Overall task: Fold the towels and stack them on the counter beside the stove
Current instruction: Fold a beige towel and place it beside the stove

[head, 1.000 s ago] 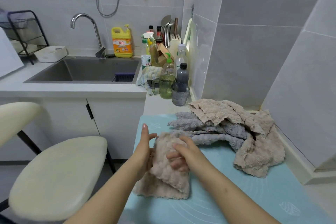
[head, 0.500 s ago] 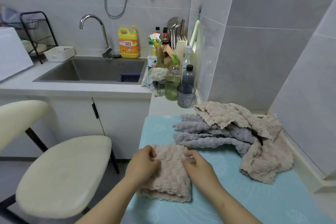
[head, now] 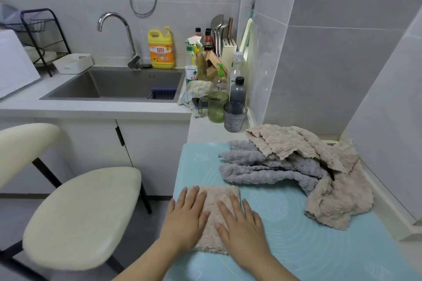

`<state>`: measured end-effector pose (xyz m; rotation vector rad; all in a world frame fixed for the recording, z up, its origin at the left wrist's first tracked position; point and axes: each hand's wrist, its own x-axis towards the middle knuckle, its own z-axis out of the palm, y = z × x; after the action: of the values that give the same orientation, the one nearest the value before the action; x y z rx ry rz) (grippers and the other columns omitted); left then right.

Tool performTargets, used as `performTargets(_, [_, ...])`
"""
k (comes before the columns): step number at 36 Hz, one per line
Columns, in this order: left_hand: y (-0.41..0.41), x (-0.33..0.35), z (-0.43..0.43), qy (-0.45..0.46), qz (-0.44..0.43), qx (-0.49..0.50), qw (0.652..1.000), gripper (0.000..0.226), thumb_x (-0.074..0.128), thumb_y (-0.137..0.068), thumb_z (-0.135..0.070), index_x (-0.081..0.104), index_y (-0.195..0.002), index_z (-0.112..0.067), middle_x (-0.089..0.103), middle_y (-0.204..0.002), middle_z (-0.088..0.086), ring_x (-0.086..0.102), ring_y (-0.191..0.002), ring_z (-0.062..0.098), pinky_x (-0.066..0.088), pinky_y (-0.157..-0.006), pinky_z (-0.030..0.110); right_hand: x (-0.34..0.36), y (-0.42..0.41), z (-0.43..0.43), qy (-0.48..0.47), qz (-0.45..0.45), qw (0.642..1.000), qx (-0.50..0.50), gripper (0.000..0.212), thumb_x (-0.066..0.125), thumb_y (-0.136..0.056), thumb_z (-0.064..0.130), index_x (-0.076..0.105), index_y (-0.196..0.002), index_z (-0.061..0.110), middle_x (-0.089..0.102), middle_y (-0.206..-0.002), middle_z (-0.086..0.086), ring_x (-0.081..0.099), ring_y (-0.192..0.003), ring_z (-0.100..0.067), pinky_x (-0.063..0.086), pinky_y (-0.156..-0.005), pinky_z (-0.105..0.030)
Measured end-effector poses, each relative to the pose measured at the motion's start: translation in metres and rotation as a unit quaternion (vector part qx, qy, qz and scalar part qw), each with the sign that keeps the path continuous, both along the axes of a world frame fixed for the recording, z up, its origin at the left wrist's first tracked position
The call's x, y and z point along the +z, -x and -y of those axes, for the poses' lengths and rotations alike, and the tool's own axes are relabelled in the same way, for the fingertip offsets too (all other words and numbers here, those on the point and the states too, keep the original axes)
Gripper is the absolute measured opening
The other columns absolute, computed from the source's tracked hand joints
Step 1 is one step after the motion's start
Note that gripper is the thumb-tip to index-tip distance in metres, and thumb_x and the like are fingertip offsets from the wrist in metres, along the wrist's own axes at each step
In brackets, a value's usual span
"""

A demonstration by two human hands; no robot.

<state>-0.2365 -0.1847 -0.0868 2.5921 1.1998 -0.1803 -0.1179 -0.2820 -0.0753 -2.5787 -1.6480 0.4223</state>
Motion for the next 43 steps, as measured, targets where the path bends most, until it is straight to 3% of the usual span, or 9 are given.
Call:
performTargets(2, [-0.001,0.000,-0.002,0.005,-0.003,-0.009,1.000,0.134,-0.050,-0.033,-0.072,0.000,-0.150,-0.029,-0.012,-0.158,-0.008,-0.011,-0.146,0.018,0.006,-0.117,0.039,-0.002,-0.001,0.001,0.020,-0.013,0.999,0.034,0.100,-0.029,-0.066,0.065,0.023,-0.146,0.035,0.006,-0.156,0.002,0.017,-0.144,-0.025,0.013,-0.115,-0.038])
performTargets(5, [0.000,0.003,-0.005,0.005,-0.017,-0.014,1.000,0.138,-0.051,-0.029,-0.070,0.000,-0.150,-0.028,-0.011,-0.158,-0.007,-0.009,-0.146,0.018,0.009,-0.117,0.039,0.006,0.000,-0.002,0.031,-0.024,0.999,0.002,0.085,-0.014,-0.088,0.056,0.054,-0.130,0.028,0.044,-0.142,-0.002,0.052,-0.125,-0.023,0.021,-0.104,-0.033])
performTargets(8, [0.001,0.009,0.001,-0.009,-0.004,0.005,1.000,0.122,-0.040,-0.046,-0.077,0.007,-0.149,-0.032,-0.006,-0.159,-0.008,0.002,-0.146,0.020,0.016,-0.113,0.040,-0.004,-0.003,-0.002,0.035,-0.043,0.997,0.044,0.098,-0.022,-0.065,0.067,0.010,-0.149,0.030,-0.004,-0.158,-0.001,0.002,-0.146,-0.020,0.001,-0.116,-0.039])
performTargets(10, [0.001,0.014,0.006,-0.011,0.013,0.048,0.999,0.085,-0.010,-0.074,-0.073,0.013,-0.147,-0.038,-0.001,-0.159,-0.007,0.013,-0.142,0.023,0.022,-0.109,0.039,0.002,-0.005,-0.001,0.046,-0.087,0.995,0.031,0.071,0.004,-0.087,0.066,0.002,-0.150,0.033,-0.014,-0.158,0.002,-0.009,-0.146,-0.017,-0.003,-0.117,-0.039])
performTargets(18, [0.003,0.032,0.004,0.175,0.143,0.241,0.944,0.083,0.067,-0.080,-0.044,0.018,-0.142,-0.016,0.031,-0.139,0.012,0.043,-0.122,0.030,0.040,-0.096,0.037,0.011,-0.001,-0.005,-0.145,-0.258,0.944,-0.146,0.063,0.062,-0.085,0.023,0.033,-0.140,0.019,0.035,-0.141,-0.002,0.039,-0.128,-0.018,0.033,-0.107,-0.027])
performTargets(24, [0.008,0.043,-0.006,0.458,0.279,0.391,0.748,0.049,0.079,-0.072,-0.011,0.052,-0.111,0.004,0.065,-0.100,0.020,0.065,-0.082,0.033,0.054,-0.064,0.041,0.012,0.000,-0.005,-0.125,-0.434,0.841,-0.297,0.044,0.070,-0.069,0.027,0.053,-0.106,0.011,0.065,-0.098,-0.005,0.065,-0.088,-0.023,0.056,-0.078,-0.040])
performTargets(29, [0.019,0.055,0.003,0.575,0.303,0.357,0.670,0.032,0.069,-0.082,-0.012,0.061,-0.109,0.003,0.072,-0.091,0.020,0.069,-0.082,0.031,0.056,-0.065,0.036,0.032,-0.003,0.019,-0.145,-0.645,0.684,-0.307,0.014,0.065,-0.084,0.007,0.064,-0.095,-0.001,0.072,-0.087,-0.016,0.070,-0.077,-0.025,0.054,-0.057,-0.026])
performTargets(34, [0.014,0.067,0.022,0.598,0.317,0.288,0.677,0.028,0.061,-0.089,-0.015,0.058,-0.115,-0.005,0.069,-0.105,0.019,0.065,-0.097,0.033,0.054,-0.074,0.041,0.043,-0.001,0.048,-0.156,-0.742,0.576,-0.307,0.019,0.054,-0.092,0.017,0.059,-0.108,0.007,0.069,-0.107,-0.019,0.066,-0.099,-0.033,0.054,-0.081,-0.043])
performTargets(43, [0.054,0.072,0.077,0.538,0.341,0.229,0.736,0.035,0.058,-0.091,-0.017,0.050,-0.124,-0.006,0.066,-0.107,0.017,0.065,-0.092,0.031,0.054,-0.066,0.036,0.053,0.056,0.110,-0.205,-0.657,0.649,-0.324,0.032,0.058,-0.090,0.022,0.053,-0.121,0.017,0.068,-0.110,-0.009,0.066,-0.097,-0.026,0.055,-0.063,-0.031])
